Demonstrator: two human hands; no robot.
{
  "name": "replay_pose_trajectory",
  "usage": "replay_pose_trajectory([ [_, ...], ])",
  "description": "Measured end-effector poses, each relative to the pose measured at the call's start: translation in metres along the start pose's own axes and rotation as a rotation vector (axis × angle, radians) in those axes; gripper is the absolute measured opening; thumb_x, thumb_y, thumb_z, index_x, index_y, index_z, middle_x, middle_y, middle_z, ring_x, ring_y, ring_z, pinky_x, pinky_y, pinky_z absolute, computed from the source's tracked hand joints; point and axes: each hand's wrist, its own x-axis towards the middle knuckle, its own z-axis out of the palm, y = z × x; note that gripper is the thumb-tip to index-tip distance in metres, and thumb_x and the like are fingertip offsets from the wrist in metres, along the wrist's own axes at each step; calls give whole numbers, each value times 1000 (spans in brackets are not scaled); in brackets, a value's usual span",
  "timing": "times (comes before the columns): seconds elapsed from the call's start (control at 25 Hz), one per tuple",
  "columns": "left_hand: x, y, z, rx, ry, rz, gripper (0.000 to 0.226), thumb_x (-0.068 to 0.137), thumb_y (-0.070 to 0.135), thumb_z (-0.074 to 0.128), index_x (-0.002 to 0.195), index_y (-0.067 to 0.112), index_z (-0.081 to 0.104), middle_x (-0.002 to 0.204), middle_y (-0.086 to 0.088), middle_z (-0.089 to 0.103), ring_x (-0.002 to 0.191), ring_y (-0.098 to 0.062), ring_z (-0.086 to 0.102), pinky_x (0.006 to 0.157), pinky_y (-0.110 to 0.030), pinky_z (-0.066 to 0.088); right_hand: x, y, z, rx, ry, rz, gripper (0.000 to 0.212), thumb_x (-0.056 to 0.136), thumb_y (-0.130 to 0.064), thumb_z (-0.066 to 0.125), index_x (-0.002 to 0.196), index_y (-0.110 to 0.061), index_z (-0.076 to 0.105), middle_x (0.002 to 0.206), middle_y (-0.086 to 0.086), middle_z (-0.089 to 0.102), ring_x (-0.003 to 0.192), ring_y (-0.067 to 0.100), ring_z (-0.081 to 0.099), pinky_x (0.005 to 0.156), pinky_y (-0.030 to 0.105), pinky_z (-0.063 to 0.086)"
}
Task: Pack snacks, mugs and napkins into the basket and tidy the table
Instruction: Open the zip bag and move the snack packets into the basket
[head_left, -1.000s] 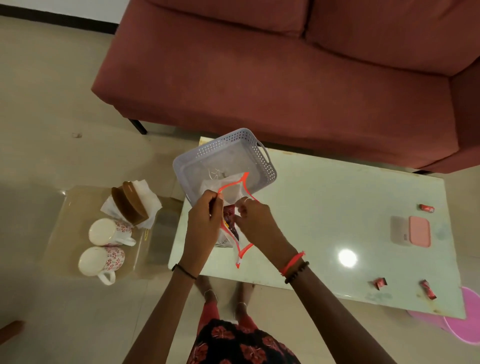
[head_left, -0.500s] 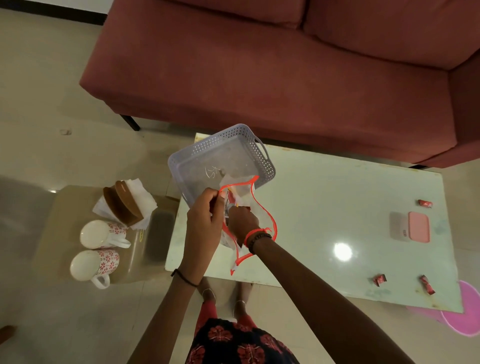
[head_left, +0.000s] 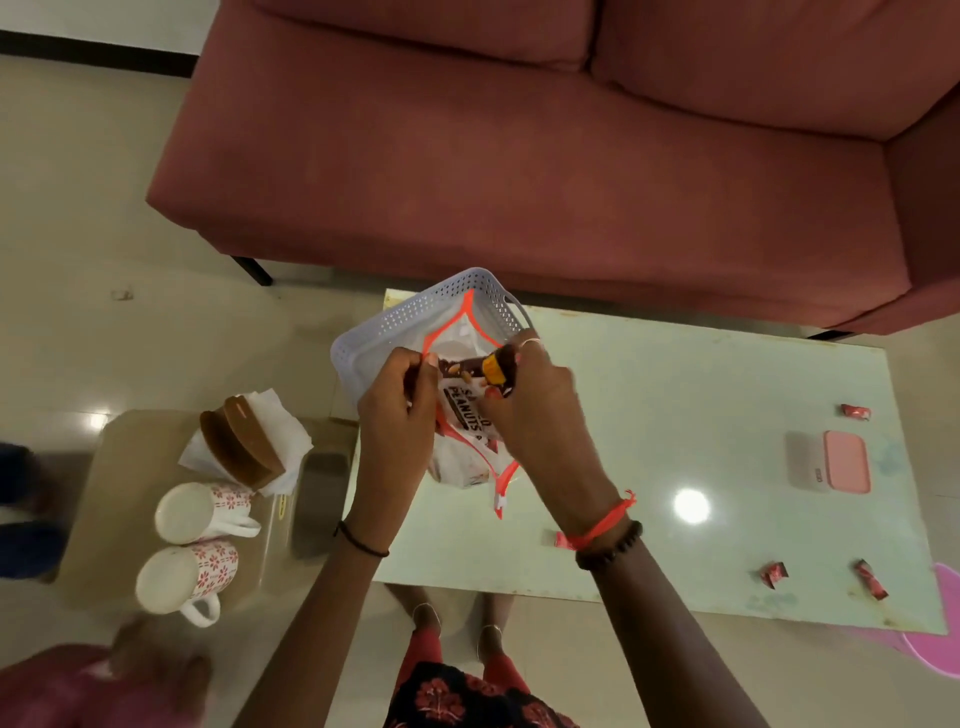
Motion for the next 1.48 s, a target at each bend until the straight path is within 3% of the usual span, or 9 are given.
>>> replay_pose_trajectory([
  [0.16, 20, -4, -7, 3, 21, -5, 19, 94, 14, 49, 89, -2, 58, 73, -5, 56, 58, -2, 52, 51, -1, 39, 8, -14, -52, 267, 70, 93, 29, 79, -20, 73, 105, -15, 60, 87, -5, 69, 80, 10, 69, 71, 17, 56],
  [0.28, 33, -9, -11, 16, 17, 16, 18, 94, 16, 50, 88, 1, 58, 72, -2, 54, 58, -1, 50, 53, 0, 39, 20, -12, -87, 505, 136, 69, 21, 76, -14, 77, 95, -16, 69, 86, 2, 77, 80, 15, 74, 73, 30, 60],
  [0.4, 50, -16, -14, 32, 12, 6, 19, 95, 18, 49, 87, 4, 57, 75, -6, 56, 62, -3, 52, 54, -1, 40, 43, 5, -108, 650, 232, 43, 27, 72, -14, 79, 98, -13, 70, 85, -2, 77, 77, 13, 75, 65, 24, 60],
  [0.6, 71, -28, -20, 15, 16, -26, 26, 94, 23, 49, 92, -1, 58, 78, -4, 59, 65, -3, 55, 56, -6, 44, 125, 75, -57, 525, 308, 175, 33, 75, -20, 77, 100, -1, 69, 92, 13, 75, 84, 21, 73, 76, 40, 60],
  [0.68, 77, -31, -21, 17, 11, -37, 27, 94, 26, 49, 93, 1, 58, 79, -4, 60, 67, -4, 57, 58, -10, 47, 159, 105, -14, 333, 282, 256, 29, 79, -23, 74, 98, -2, 69, 94, 16, 74, 84, 20, 68, 79, 37, 55],
  [0.84, 86, -38, -25, 7, -3, -54, 21, 94, 27, 48, 87, 10, 56, 70, 1, 59, 66, -14, 60, 63, -38, 55, 198, 155, 60, 125, 147, 353, 28, 84, -25, 66, 106, -7, 66, 102, 12, 72, 94, 25, 66, 71, 23, 43],
  [1.0, 94, -46, -24, 18, -3, -66, 22, 94, 31, 48, 85, 13, 57, 68, 6, 59, 64, -20, 60, 66, -51, 56, 219, 183, 97, 65, 65, 382, 23, 85, -18, 61, 106, -8, 61, 103, 14, 71, 94, 30, 66, 80, 37, 55],
  [1.24, 100, -57, -18, -14, -17, -81, 21, 93, 34, 49, 87, 16, 57, 65, 27, 62, 63, 0, 61, 64, -35, 56, 228, 201, 114, -57, 34, 399, 20, 86, -17, 58, 102, -5, 59, 102, 15, 69, 93, 34, 63, 77, 36, 50],
  [1.48, 94, -61, -18, -44, -21, -61, 22, 94, 30, 49, 86, 12, 58, 71, 13, 60, 62, 6, 59, 55, -8, 46, 231, 201, 113, -239, 45, 354, 37, 86, -21, 61, 118, -3, 55, 118, 19, 58, 113, 35, 53, 88, 42, 48],
])
